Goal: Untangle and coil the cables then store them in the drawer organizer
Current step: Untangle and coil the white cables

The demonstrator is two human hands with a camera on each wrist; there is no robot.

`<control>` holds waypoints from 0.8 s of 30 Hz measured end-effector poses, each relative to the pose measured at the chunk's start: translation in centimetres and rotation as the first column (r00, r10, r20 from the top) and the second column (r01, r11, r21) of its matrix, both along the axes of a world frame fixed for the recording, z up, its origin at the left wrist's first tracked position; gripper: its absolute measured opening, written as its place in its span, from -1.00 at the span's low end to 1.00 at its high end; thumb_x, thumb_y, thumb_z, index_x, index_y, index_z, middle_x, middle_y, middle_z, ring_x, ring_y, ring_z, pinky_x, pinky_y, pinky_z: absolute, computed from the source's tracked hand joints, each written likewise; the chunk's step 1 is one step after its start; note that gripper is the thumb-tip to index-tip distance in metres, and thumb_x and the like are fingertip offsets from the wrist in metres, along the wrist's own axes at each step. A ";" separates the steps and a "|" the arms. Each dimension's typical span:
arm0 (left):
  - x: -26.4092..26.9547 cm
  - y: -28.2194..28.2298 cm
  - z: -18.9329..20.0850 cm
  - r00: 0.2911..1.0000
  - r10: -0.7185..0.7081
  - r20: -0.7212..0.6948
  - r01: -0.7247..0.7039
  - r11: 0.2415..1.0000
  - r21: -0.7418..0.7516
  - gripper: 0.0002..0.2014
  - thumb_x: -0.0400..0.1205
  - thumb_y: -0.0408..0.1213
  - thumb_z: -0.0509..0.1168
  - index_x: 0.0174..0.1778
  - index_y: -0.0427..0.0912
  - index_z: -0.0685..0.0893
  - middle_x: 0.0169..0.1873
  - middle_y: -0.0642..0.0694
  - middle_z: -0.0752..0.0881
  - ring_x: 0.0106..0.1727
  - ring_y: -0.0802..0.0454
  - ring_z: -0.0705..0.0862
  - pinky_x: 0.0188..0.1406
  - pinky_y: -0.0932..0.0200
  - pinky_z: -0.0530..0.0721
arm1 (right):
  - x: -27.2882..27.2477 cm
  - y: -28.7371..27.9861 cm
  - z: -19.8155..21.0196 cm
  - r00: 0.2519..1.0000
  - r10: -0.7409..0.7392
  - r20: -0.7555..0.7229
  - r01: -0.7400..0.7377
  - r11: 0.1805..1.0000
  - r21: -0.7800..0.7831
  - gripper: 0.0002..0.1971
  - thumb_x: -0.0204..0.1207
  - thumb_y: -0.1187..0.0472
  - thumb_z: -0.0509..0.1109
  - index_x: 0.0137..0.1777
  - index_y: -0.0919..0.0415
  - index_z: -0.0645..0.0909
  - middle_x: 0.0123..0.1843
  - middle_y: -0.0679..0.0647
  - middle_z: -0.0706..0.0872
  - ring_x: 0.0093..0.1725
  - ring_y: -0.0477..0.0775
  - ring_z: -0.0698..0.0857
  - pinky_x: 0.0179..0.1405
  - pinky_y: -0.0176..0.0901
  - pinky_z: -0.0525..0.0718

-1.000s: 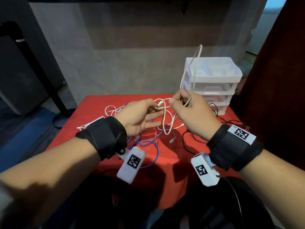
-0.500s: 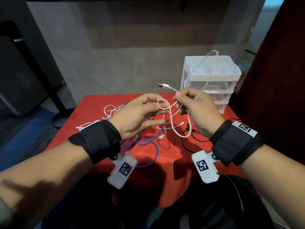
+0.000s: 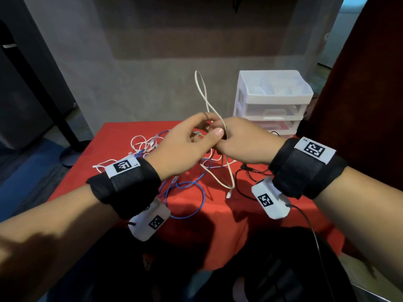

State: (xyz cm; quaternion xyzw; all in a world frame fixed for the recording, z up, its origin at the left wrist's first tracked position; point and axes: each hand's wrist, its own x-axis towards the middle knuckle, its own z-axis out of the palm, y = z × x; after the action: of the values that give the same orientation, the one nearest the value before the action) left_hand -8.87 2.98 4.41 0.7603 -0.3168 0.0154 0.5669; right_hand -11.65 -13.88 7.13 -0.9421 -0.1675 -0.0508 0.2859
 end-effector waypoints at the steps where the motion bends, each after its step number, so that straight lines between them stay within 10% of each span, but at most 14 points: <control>1: 0.4 -0.3 0.1 1.000 0.021 0.018 -0.021 1.000 -0.010 -0.80 0.72 -0.23 0.36 0.26 -0.05 0.69 0.01 -0.24 0.76 -0.34 -0.02 0.56 -0.33 0.10 0.55 | 0.2 0.2 0.3 1.000 0.002 0.001 -0.002 0.999 -0.032 -0.70 0.64 0.24 0.30 -0.28 -0.13 0.60 -0.39 -0.26 0.72 -0.36 -0.20 0.64 -0.27 -0.13 0.56; 7: 5.1 -0.2 -1.3 0.960 0.255 -0.114 -0.263 0.962 -0.067 -0.79 0.77 -0.20 0.27 0.31 -0.11 0.60 -0.08 0.08 0.64 -0.24 -0.05 0.79 -0.15 -0.14 0.75 | 5.1 -1.2 2.7 0.992 -0.111 0.064 0.120 0.982 -0.144 -0.79 0.68 0.12 0.40 -0.12 0.22 0.73 -0.25 0.18 0.78 -0.38 0.05 0.60 -0.26 -0.04 0.61; 11: 8.0 0.6 -4.9 0.981 0.191 -0.014 -0.178 0.934 0.309 -0.61 0.74 -0.06 0.27 0.46 -0.11 0.51 0.02 0.01 0.71 0.03 -0.06 0.72 0.20 0.03 0.64 | 10.0 -2.3 6.4 0.958 -0.243 0.150 0.249 0.968 -0.022 -0.81 0.69 0.13 0.39 -0.10 0.21 0.71 -0.25 0.17 0.80 -0.62 -0.08 0.61 -0.65 -0.32 0.52; 15: 9.6 1.2 -8.3 0.972 -0.223 0.076 0.013 0.371 0.929 -0.12 0.42 0.51 -0.06 0.61 0.11 0.42 0.52 -0.11 0.51 0.56 -0.20 0.44 0.58 -0.11 0.39 | 14.6 -2.7 8.8 0.920 -0.283 0.269 0.294 0.956 -0.001 -0.83 0.67 0.10 0.37 -0.06 0.17 0.71 -0.18 0.14 0.82 -0.49 -0.05 0.71 -0.56 -0.23 0.58; 17: 10.6 1.7 -9.6 0.969 -0.246 0.013 0.053 0.259 0.964 -0.05 0.32 0.55 -0.12 0.55 0.10 0.47 0.51 -0.10 0.55 0.53 -0.21 0.49 0.53 -0.13 0.46 | 16.6 -3.0 8.3 0.907 -0.282 0.312 0.308 0.951 -0.034 -0.84 0.67 0.07 0.38 -0.05 0.13 0.70 -0.15 0.08 0.79 -0.32 0.03 0.71 -0.32 -0.15 0.65; 21: 11.9 3.8 -12.3 0.923 -0.368 0.113 0.009 0.313 0.950 -0.33 0.42 0.48 -0.04 0.05 0.03 0.65 -0.03 -0.04 0.78 0.09 -0.24 0.75 0.04 -0.05 0.72 | 20.2 -3.3 2.4 0.951 -0.254 0.176 0.295 0.913 -0.282 -0.82 0.68 0.03 0.41 -0.02 0.13 0.68 -0.08 0.21 0.75 -0.05 0.29 0.74 -0.15 -0.06 0.56; 24: 12.8 5.9 -11.9 0.927 -0.349 0.135 -0.049 0.243 0.969 -0.36 0.42 0.48 -0.04 0.09 0.11 0.63 -0.08 -0.01 0.79 -0.01 -0.15 0.77 0.00 0.03 0.72 | 21.7 -3.5 -5.0 0.938 -0.347 -0.019 0.284 0.798 -0.532 -0.67 0.63 -0.10 0.45 -0.05 0.20 0.72 -0.09 0.26 0.76 -0.03 0.33 0.77 -0.18 -0.10 0.56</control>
State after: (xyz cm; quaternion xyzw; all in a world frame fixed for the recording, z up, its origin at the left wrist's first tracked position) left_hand 3.97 8.89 -7.48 0.8974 -0.4204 -0.1111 -0.0749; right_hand 10.08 -17.35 2.14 -0.9999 0.0013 0.0042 0.0165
